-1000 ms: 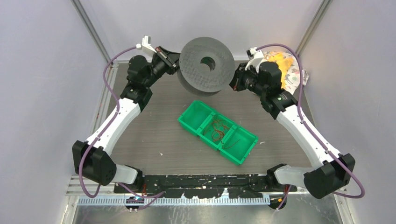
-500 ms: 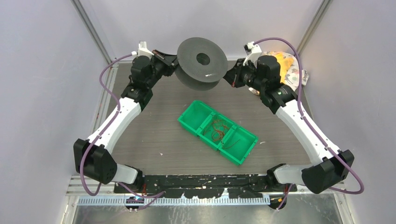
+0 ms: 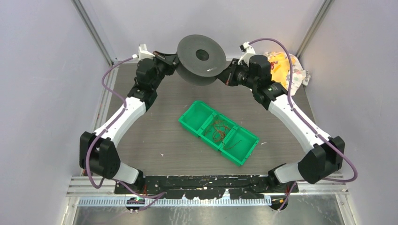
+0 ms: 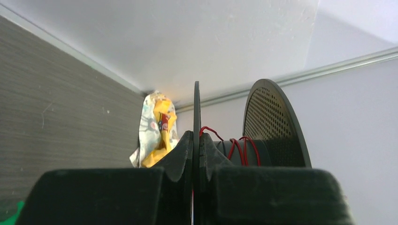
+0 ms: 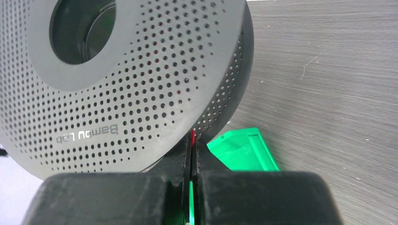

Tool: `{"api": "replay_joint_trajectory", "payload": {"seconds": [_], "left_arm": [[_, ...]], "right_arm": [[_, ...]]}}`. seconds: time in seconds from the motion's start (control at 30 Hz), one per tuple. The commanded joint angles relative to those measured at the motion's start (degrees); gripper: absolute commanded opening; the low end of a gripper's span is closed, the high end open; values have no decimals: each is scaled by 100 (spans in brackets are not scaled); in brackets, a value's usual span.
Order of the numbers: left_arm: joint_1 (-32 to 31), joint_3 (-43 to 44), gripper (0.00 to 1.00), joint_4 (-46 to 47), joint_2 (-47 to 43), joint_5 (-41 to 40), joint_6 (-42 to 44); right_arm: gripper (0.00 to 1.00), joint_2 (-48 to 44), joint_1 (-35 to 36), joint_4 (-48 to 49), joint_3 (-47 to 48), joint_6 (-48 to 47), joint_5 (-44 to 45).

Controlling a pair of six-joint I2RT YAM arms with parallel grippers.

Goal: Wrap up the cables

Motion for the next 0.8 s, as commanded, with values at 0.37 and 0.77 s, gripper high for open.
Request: {"api": "replay_joint_trajectory", "payload": {"seconds": [0.37,0.77], "left_arm": [[-85,-373,1,4206,2130,-797,-475],[-6,143,0,4922,3659,-395,-635]], "right_arm": [[1,1888,-273,3008,394,2745,-317],[1,3635,-788,4552,1060,4361,-1003]]}}
